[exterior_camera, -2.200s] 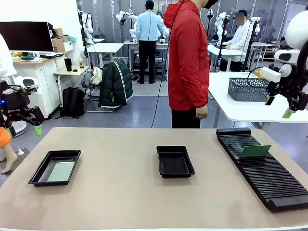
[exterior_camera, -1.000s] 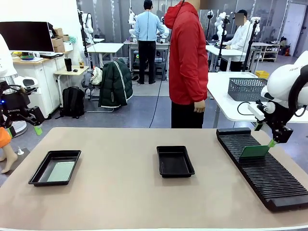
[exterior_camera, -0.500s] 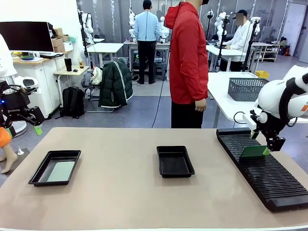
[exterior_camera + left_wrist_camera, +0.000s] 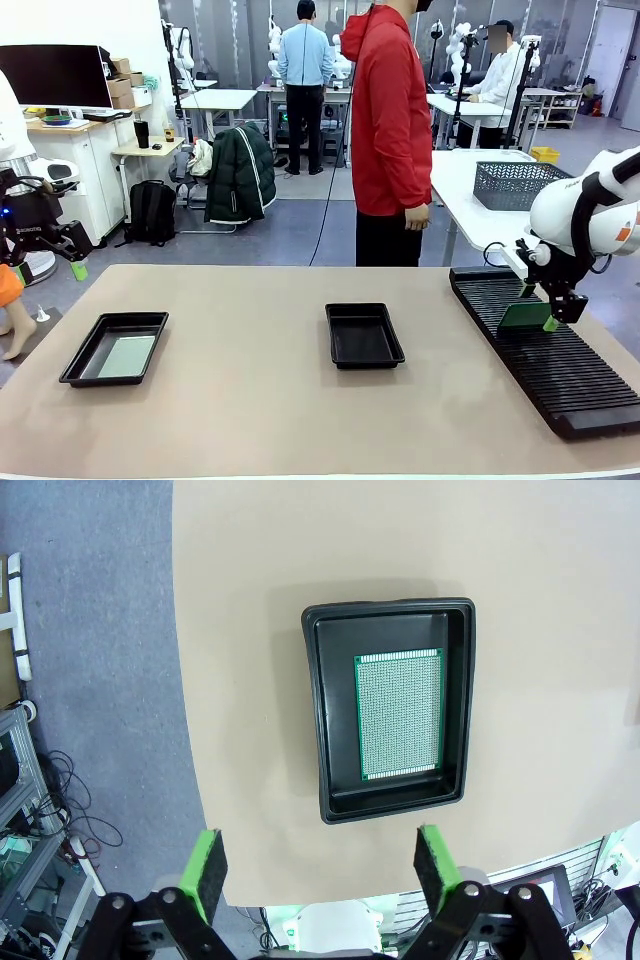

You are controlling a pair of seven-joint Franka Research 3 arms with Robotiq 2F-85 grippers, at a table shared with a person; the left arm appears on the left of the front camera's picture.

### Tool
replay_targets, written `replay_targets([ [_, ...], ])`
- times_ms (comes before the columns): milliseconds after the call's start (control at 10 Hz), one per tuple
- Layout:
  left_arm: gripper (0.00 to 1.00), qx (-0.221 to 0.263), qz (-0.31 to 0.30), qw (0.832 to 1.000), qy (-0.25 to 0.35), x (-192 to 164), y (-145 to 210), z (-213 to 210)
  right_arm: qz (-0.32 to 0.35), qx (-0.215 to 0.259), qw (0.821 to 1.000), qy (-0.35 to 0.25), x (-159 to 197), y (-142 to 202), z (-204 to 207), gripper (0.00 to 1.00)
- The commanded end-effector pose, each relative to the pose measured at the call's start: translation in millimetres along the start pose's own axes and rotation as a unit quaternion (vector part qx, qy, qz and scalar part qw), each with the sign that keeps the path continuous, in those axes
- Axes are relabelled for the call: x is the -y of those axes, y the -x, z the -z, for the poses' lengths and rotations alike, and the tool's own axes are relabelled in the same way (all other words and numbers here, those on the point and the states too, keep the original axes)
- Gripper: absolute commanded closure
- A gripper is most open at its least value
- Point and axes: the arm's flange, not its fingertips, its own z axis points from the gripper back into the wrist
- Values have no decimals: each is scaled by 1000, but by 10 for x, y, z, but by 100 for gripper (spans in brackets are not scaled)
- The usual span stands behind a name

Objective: Inspect and transfer BCBs to ESD trays.
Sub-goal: Pick up the Blank PCB from the PCB Rack and place it in the right ESD tray.

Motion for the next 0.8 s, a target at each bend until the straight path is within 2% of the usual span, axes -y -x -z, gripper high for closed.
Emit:
replay_targets([
  [0, 0, 4, 3, 1000, 1, -16, -2, 23, -2, -1, 1000, 2, -5, -3, -29, 0],
  [500, 0, 4, 3, 1000, 1, -16, -2, 23, -1, 0, 1000, 1, 3, -13, -7, 0],
  [700, 0, 4, 3, 1000, 1, -16, -2, 23, 12, -15, 1000, -1, 40, -33, -25, 4],
])
